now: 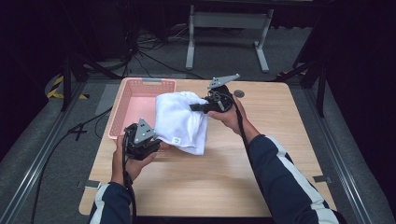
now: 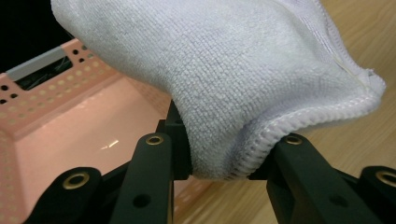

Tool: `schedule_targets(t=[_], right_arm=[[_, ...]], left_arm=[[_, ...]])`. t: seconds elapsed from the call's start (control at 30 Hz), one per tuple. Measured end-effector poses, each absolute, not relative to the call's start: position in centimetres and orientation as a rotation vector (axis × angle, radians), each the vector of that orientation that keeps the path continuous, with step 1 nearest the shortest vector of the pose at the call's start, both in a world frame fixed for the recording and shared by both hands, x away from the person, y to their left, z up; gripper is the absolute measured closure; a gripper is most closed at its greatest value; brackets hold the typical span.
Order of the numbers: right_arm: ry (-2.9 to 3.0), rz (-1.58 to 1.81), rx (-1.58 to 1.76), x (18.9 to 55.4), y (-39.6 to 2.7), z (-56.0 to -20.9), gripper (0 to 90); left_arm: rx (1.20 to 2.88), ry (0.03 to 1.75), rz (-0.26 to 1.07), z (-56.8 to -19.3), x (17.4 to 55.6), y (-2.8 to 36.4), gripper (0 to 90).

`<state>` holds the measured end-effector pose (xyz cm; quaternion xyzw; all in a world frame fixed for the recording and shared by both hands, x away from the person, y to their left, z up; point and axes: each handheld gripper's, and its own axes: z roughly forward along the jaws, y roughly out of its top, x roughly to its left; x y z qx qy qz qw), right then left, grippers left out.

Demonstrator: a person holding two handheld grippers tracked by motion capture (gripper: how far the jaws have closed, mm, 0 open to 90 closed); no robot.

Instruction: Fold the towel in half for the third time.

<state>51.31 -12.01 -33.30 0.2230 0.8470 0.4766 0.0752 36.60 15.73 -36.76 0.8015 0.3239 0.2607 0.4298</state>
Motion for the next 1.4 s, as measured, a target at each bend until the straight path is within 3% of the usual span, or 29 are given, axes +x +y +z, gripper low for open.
schedule_targets(t=[0.93, 1.4], right_arm=[[2.562, 1.465, 0.598, 54.3, -0.2, -31.6, 66.0], [2.566, 1.436, 0.668, 56.3, 0.7, -33.8, 65.5]], left_arm=[[1.797, 1.083, 0.787, -37.2, 37.1, 24.2, 69.9], [1.853, 1.143, 0.795, -39.1, 39.3, 24.0, 69.7]])
